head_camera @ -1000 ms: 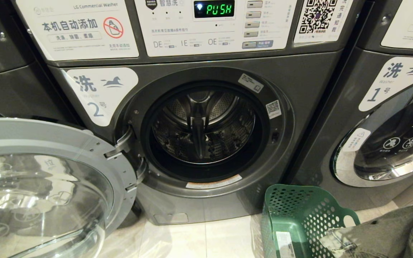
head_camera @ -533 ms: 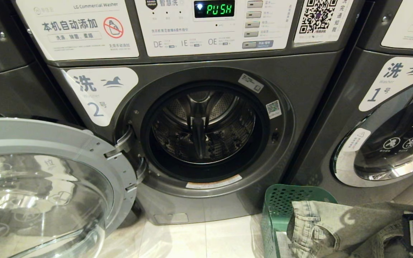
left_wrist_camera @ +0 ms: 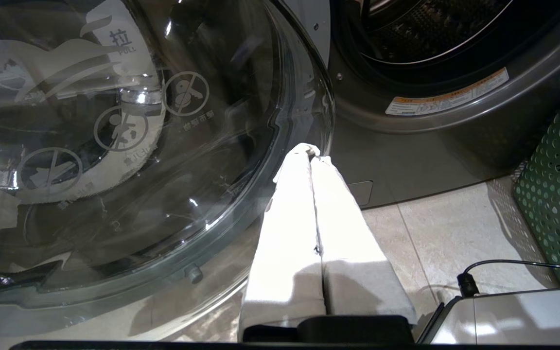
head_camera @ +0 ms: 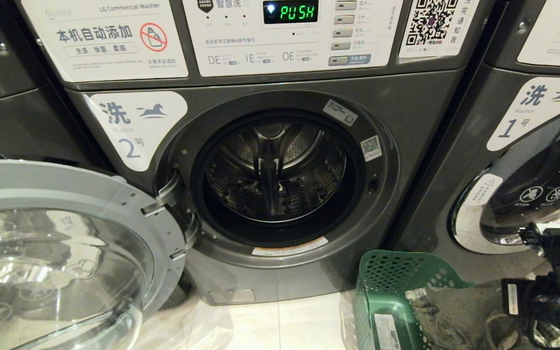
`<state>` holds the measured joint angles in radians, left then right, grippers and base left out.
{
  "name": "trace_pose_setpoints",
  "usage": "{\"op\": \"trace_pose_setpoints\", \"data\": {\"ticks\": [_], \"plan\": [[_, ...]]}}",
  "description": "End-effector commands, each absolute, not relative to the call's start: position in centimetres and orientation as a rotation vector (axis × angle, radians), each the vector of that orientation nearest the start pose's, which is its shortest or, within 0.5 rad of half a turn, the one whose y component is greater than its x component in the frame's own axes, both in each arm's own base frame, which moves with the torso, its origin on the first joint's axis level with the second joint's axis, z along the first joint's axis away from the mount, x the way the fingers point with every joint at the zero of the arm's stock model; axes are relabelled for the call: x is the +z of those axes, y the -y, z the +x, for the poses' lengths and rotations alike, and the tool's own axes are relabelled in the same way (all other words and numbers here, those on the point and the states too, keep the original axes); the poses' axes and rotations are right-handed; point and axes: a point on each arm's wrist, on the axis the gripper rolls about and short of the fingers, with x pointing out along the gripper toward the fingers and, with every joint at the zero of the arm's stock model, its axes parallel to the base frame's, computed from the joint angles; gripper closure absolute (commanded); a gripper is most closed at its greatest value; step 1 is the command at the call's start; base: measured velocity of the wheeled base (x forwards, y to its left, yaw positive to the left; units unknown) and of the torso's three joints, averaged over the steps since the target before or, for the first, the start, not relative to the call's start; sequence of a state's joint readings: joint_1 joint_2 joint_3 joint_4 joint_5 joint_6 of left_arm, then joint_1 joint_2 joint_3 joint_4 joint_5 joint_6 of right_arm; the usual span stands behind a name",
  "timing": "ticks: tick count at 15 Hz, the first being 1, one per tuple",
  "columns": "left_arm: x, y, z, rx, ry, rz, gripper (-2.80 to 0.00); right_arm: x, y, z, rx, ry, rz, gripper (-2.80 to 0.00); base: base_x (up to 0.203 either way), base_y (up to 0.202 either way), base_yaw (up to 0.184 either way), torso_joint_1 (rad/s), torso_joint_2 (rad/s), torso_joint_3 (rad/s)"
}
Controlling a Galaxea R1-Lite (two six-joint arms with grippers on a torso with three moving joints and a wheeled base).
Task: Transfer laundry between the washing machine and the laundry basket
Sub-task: Pick a cloth and place it into the basket, then close the washing machine door with the left hand
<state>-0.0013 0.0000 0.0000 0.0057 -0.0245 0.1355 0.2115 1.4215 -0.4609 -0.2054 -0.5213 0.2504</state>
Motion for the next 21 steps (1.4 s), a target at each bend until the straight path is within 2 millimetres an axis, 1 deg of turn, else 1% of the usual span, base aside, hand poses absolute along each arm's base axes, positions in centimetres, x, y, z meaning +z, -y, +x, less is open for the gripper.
{"op": "trace_pose_setpoints", "data": {"ticks": [1,3,5,6,11,14,17,21], "plan": [[7.5,0.1,-2.3,-0.026,-0.004,0.136,0.0,11.1,-3.1,20.7,-0.396,-0.701,-0.042,0.0,0.0,0.0,0.0,0.0,0.0,0.0],[7.5,0.1,-2.3,-0.026,-0.004,0.136,0.0,11.1,-2.7,22.0,-0.421,-0.686,-0.026,0.0,0.0,0.0,0.0,0.0,0.0,0.0],[7.5,0.1,-2.3,-0.026,-0.004,0.136,0.0,11.2,-2.3,22.5,-0.436,-0.684,-0.02,0.0,0.0,0.0,0.0,0.0,0.0,0.0],[7.5,0.1,-2.3,-0.026,-0.004,0.136,0.0,11.2,-2.3,22.5,-0.437,-0.685,-0.02,-2.8,0.0,0.0,0.0,0.0,0.0,0.0],[7.5,0.1,-2.3,-0.026,-0.004,0.136,0.0,11.5,-2.3,22.9,-0.427,-0.659,-0.007,-2.8,0.0,0.0,0.0,0.0,0.0,0.0],[7.5,0.1,-2.3,-0.026,-0.004,0.136,0.0,11.8,-2.3,22.5,-0.425,-0.646,-0.002,-2.8,0.0,0.0,0.0,0.0,0.0,0.0],[7.5,0.1,-2.3,-0.026,-0.004,0.136,0.0,12.7,-2.2,21.7,-0.42,-0.611,0.007,-2.8,0.0,0.0,0.0,0.0,0.0,0.0],[7.5,0.1,-2.3,-0.026,-0.004,0.136,0.0,12.7,-2.0,19.8,-0.373,-0.618,-0.015,-2.8,0.0,0.0,0.0,0.0,0.0,0.0]]}}
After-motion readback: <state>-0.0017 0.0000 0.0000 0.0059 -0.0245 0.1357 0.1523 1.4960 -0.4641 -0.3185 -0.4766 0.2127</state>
